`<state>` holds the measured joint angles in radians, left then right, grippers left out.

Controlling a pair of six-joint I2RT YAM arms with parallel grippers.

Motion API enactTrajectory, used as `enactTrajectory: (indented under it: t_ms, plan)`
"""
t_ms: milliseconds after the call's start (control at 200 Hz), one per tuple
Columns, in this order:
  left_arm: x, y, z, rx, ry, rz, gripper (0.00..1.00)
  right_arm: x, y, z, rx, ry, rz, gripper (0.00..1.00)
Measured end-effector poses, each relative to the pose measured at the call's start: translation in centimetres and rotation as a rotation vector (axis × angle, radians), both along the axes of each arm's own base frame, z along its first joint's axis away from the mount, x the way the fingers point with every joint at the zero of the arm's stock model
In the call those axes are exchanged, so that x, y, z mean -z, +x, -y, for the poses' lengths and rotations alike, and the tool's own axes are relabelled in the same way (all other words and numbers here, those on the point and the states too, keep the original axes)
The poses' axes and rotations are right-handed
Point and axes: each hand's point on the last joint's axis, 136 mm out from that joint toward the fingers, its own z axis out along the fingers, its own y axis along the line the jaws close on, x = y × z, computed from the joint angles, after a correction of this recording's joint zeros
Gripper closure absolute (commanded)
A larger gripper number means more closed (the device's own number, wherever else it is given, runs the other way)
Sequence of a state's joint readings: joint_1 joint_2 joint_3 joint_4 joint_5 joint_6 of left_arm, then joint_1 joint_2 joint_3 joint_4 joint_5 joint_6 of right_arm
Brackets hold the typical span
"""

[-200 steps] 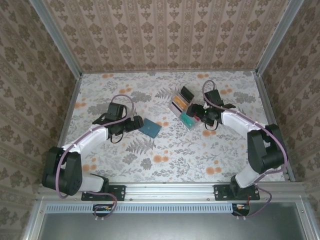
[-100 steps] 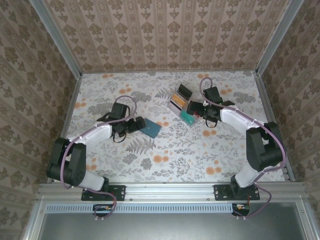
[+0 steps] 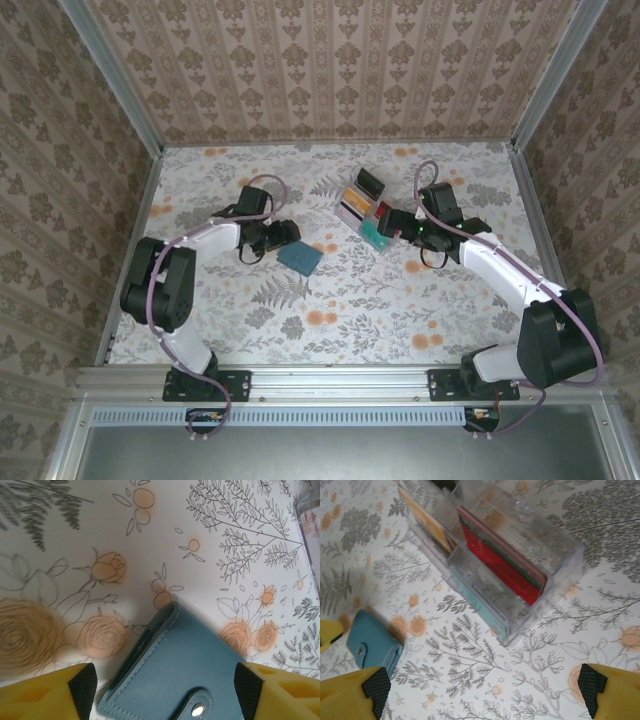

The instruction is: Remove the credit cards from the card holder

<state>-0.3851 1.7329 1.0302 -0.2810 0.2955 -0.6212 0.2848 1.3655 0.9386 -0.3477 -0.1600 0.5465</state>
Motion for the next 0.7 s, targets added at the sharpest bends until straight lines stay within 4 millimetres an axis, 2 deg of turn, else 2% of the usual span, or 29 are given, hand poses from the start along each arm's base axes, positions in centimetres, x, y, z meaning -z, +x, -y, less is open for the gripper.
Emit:
enactTrajectory:
  t_ms: [165, 395, 700]
  plan:
    - [0.4, 0.5, 1.0, 0.020, -0.004, -0.015, 0.27, 0.0, -0.8, -1.9, -0.054, 0.018, -0.008, 0.00]
    - [1.0, -0.8, 2.2, 0.058, -0.007, -0.048, 0.27, 0.0, -1.6, -3.5, -0.088, 0.035, -0.019, 0.04]
    - [1.9, -5.0, 5.1, 0.112, -0.021, -0.100, 0.32, -0.1, -2.2, -5.0, -0.053, 0.095, -0.052, 0.07]
